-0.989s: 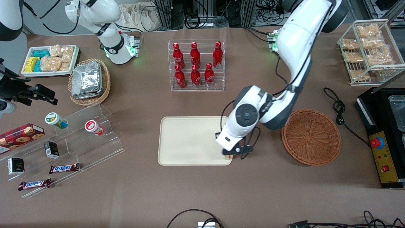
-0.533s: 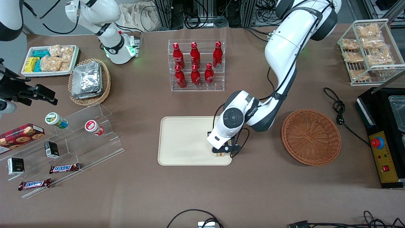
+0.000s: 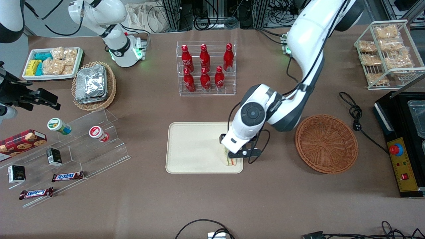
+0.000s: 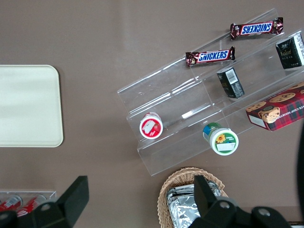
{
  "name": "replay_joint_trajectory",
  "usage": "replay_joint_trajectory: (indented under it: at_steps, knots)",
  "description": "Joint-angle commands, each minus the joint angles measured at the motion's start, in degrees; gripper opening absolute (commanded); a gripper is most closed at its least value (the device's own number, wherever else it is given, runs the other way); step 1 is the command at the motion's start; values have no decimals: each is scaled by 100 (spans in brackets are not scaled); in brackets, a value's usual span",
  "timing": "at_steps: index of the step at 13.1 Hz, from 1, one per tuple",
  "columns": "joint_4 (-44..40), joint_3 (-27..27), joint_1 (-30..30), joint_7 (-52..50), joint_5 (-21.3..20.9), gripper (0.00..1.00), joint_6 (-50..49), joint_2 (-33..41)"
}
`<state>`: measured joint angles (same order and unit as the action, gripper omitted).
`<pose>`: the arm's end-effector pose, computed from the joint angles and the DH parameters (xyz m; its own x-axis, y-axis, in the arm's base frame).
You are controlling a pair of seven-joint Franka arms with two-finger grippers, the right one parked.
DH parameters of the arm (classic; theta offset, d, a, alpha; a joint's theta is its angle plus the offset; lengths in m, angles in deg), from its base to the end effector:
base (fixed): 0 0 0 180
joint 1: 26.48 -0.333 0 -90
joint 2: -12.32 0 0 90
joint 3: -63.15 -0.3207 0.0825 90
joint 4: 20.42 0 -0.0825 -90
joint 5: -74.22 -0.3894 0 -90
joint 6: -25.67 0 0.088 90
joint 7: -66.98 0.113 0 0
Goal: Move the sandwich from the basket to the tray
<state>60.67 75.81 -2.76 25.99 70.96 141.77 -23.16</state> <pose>0.6034 -0.4029 0.3401 0.9945 0.0942 -0.0456 0.0969 -0.9934 0.0614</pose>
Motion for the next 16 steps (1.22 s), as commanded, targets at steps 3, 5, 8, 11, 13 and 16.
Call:
replay_joint_trajectory:
  at_steps: [3,5,8,11,13,16]
  knots:
    - [2443,0,-883,1081,-113,100,18,2173]
    - [2447,0,-1524,1890,-104,100,-532,2536]
    - [1623,9,-2588,2865,-43,100,-1456,2590]
    - [831,0,-3056,3326,45,100,-2124,2414]
    - [759,0,-3136,3300,45,100,-2337,2440]
    - [740,-9,-3154,3213,-139,100,-2460,2335]
